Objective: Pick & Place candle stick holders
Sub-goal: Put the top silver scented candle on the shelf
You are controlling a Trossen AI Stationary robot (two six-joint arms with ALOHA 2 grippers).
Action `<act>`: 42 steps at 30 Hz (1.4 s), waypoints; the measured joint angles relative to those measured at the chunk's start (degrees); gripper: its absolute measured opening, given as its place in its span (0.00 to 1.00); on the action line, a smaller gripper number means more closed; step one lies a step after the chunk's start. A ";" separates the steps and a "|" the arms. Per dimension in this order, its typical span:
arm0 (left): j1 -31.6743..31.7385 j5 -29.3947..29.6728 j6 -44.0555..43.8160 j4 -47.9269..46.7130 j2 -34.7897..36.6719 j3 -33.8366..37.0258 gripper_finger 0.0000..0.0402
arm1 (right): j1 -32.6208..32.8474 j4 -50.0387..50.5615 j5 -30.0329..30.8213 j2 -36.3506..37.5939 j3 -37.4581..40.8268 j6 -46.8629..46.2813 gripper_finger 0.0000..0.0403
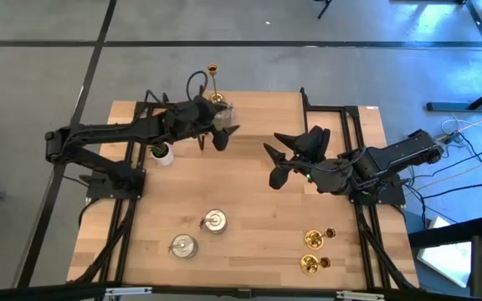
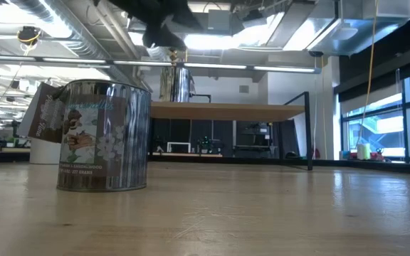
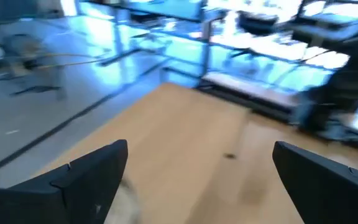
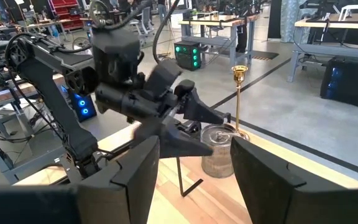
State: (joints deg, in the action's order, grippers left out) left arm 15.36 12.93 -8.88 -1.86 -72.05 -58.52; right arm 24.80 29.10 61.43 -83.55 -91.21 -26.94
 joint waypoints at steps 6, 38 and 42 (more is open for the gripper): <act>-1.03 -20.92 -10.05 7.12 2.13 0.00 1.00 | 0.00 0.02 0.00 0.00 -0.01 0.00 0.51; 1.58 -15.56 -16.32 -9.45 -3.69 -18.97 0.82 | -0.04 -0.21 -3.83 0.42 -0.01 -10.40 0.51; 3.03 -17.07 -15.48 -13.56 -10.44 -24.60 0.64 | -0.07 -0.17 -5.60 0.42 -0.01 -10.57 0.51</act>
State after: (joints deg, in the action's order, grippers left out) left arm 18.39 -4.14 -24.37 -15.43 -82.49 -83.13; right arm 24.73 28.93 55.83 -83.13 -91.22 -37.51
